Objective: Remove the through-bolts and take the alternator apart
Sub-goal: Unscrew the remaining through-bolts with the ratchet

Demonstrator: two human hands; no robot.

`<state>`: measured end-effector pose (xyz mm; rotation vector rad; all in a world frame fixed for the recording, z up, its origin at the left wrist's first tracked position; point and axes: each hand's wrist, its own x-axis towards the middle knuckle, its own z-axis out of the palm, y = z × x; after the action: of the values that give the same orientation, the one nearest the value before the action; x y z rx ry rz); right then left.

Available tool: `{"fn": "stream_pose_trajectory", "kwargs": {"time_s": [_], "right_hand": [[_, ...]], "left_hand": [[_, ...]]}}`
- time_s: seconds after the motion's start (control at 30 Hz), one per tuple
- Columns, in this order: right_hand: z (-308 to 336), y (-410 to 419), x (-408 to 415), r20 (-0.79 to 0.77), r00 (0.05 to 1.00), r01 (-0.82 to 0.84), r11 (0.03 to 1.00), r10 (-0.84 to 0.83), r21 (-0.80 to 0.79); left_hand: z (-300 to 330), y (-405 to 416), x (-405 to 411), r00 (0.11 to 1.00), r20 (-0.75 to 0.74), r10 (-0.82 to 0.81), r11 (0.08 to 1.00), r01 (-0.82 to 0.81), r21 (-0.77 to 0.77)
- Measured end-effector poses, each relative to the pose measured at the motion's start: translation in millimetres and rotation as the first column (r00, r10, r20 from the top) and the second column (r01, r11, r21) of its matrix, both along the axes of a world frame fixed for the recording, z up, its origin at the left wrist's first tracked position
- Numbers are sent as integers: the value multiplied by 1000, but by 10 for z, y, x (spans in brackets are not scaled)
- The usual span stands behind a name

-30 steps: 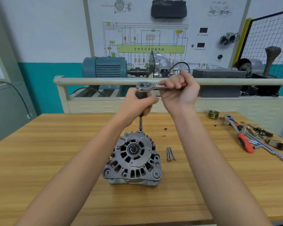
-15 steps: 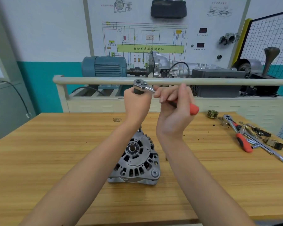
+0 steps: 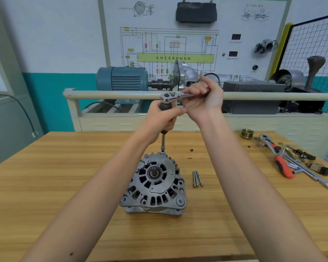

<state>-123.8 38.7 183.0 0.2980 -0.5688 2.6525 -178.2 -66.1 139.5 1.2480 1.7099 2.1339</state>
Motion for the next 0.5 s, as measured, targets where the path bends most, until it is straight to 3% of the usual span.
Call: {"fn": "stream_pose_trajectory", "kwargs": {"time_s": [0.1, 0.17, 0.27, 0.33, 0.4, 0.5], "right_hand": [[-129, -142, 106, -70, 981, 182, 983, -183, -23], [-285, -301, 213, -196, 923, 342, 939, -330, 28], [-508, -557, 319, -435, 723, 657, 728, -536, 195], [-545, -623, 333, -512, 666, 716, 656, -542, 238], [-481, -563, 326, -494, 697, 682, 694, -520, 231], [-269, -329, 254, -299, 894, 393, 904, -334, 166]], "left_hand": [[-18, 60, 3, 986, 55, 157, 986, -159, 43], [-33, 116, 21, 942, 83, 326, 938, -333, 96], [-57, 178, 48, 877, 91, 472, 864, -480, 151], [-67, 167, 42, 875, 93, 476, 861, -485, 151], [-59, 125, 43, 900, 87, 426, 892, -434, 127], [-35, 17, 42, 952, 30, 305, 948, -307, 86]]}}
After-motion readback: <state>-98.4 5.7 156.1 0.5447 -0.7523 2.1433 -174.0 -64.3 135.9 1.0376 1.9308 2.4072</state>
